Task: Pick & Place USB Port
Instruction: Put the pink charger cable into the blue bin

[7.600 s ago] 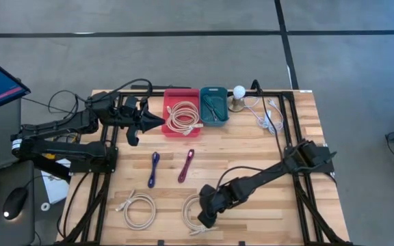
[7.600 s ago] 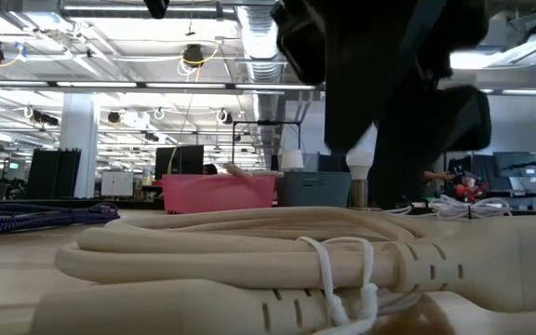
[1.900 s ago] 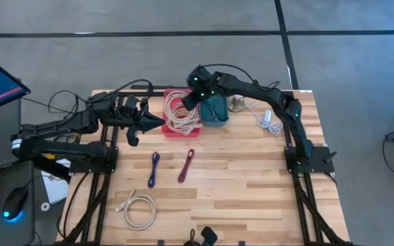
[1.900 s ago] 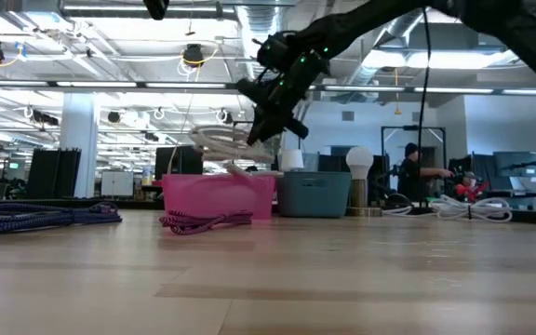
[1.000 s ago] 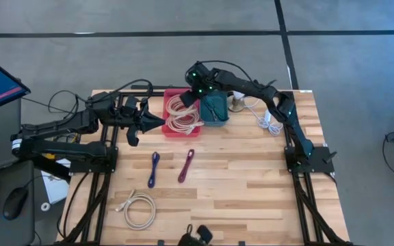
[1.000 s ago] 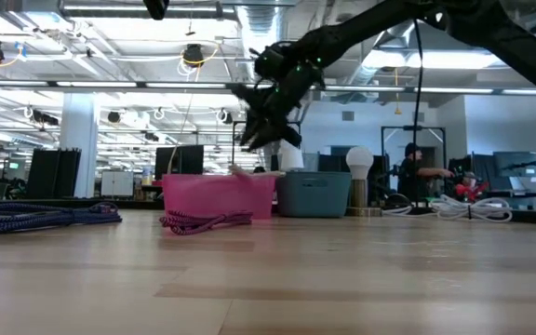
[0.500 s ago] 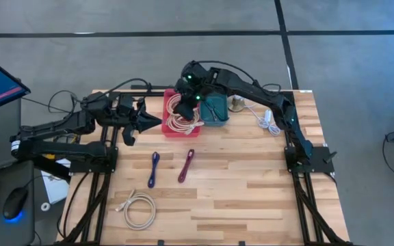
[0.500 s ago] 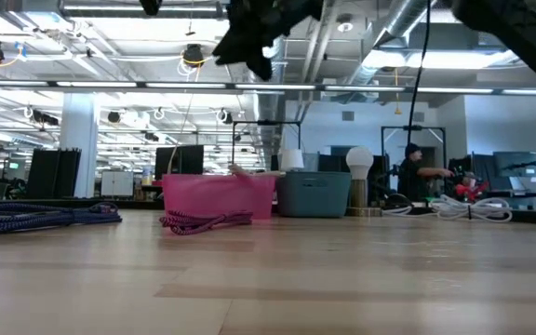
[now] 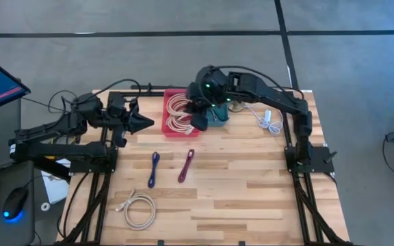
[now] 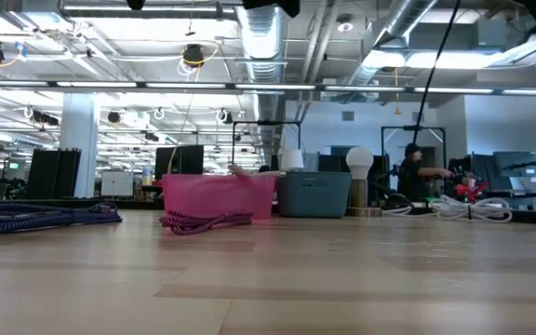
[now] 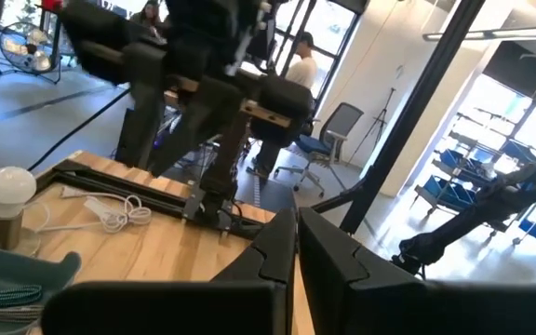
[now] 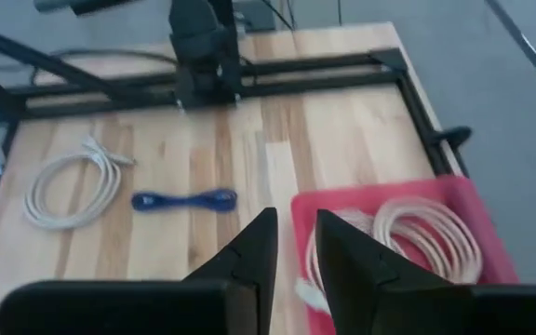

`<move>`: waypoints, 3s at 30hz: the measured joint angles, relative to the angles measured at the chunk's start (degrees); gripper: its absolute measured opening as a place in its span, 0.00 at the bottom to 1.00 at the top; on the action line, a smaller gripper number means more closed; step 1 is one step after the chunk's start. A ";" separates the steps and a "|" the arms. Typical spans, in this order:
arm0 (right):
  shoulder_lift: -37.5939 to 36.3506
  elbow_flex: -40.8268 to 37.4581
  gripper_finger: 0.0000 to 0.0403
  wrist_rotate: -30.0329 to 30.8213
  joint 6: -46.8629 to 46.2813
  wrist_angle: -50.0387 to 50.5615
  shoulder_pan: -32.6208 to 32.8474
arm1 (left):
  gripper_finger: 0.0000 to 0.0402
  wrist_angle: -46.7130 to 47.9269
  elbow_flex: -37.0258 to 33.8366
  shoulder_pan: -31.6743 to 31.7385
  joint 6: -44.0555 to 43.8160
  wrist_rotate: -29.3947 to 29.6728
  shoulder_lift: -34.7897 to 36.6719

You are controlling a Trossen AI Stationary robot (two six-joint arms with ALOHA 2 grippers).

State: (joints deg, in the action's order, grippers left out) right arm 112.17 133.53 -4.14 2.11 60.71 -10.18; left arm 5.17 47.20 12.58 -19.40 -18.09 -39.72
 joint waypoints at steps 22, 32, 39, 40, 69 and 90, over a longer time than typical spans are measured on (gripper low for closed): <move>-2.28 -0.11 0.17 11.93 -3.28 4.32 6.89 | 0.04 0.02 -0.04 0.00 -0.11 -1.90 -0.04; -2.28 -0.09 0.17 11.54 -3.82 -5.60 7.20 | 0.04 0.02 -0.07 0.02 -0.11 -1.92 -0.04; -2.28 -0.09 0.17 11.54 -3.67 -6.04 7.18 | 0.04 0.02 -0.07 0.02 -0.13 -1.92 -0.04; -2.28 -0.09 0.17 11.53 -3.67 -6.18 7.18 | 0.04 0.02 -0.07 0.02 -0.13 -1.92 -0.04; -9.20 0.02 0.02 16.63 -3.02 5.28 13.09 | 0.04 -0.02 -0.11 0.04 4.17 -1.69 -0.09; -46.54 -71.44 0.00 19.97 -17.02 -49.17 13.50 | 0.04 0.06 -0.11 0.02 3.98 -1.68 -0.09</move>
State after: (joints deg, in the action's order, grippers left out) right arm 65.62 62.10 15.83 -14.91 11.54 3.32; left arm 5.23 47.09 12.60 -15.42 -19.77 -39.81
